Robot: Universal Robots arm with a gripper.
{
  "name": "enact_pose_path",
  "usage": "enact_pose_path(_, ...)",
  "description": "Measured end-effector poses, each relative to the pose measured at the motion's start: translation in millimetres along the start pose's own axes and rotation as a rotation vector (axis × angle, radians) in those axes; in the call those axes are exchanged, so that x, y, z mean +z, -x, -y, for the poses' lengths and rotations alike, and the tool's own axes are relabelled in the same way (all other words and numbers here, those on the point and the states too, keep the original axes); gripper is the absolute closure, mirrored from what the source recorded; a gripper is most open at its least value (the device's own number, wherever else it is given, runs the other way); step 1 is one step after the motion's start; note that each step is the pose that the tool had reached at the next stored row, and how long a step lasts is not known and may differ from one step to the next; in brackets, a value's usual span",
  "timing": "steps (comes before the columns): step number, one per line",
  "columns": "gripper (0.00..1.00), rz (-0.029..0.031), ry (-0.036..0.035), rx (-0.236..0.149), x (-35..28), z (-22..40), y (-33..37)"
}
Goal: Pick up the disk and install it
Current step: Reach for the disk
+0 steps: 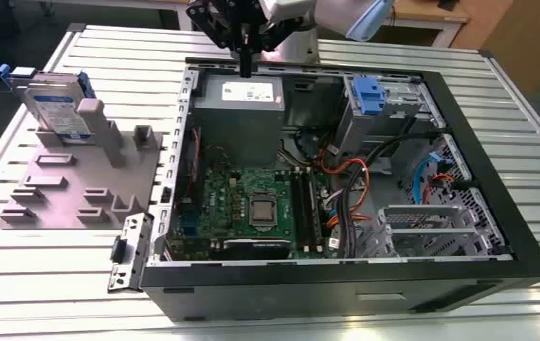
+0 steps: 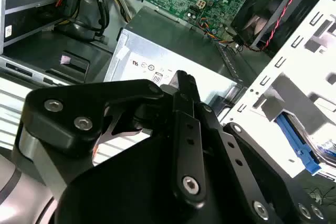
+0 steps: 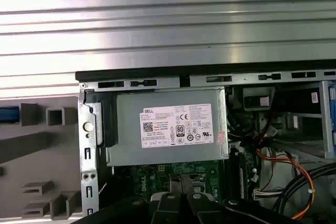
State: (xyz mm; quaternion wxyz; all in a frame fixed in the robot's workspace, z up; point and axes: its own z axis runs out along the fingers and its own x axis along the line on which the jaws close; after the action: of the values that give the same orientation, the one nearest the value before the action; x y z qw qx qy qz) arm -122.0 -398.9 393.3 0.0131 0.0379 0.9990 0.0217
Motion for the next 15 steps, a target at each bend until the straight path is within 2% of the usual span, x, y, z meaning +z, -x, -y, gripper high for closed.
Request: enact_pose_path(15, 0.89, 0.0, 0.0, 0.0, -0.1, -0.2, -3.2)
